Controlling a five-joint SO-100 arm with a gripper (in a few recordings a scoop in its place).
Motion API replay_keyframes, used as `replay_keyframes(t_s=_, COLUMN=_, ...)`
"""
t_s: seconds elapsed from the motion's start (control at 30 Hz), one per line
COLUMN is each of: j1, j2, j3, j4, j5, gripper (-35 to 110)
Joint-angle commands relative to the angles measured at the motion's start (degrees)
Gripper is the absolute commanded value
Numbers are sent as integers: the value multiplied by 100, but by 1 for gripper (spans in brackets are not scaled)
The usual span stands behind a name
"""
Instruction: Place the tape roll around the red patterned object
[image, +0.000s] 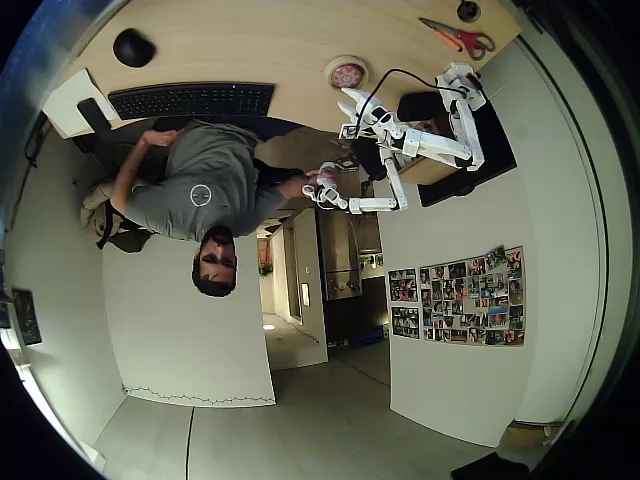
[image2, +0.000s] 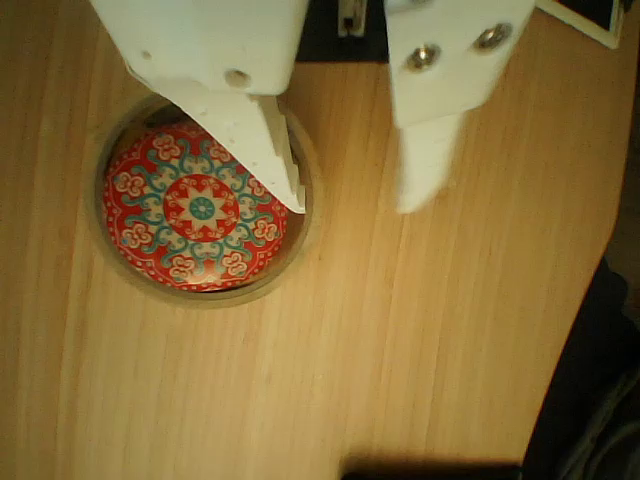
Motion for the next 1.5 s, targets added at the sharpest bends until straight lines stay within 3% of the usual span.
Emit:
replay_keyframes(t_s=0.0, j1=-79, j2=149, j3=-308, j4=352, j5=-149, gripper=39)
replay_keyframes(t_s=0.7, j1=202, j2=1107, j3=-3885, j4=5625, j5=-1055, gripper=41)
replay_keyframes(t_s=1.0, j1=422, j2=2909, j3=-2206, j4=5730, j5=-1055, gripper=42)
replay_keyframes(t_s=1.47, j1=220, j2=2619, j3=-2048, j4=5353, j5=-905, gripper=42)
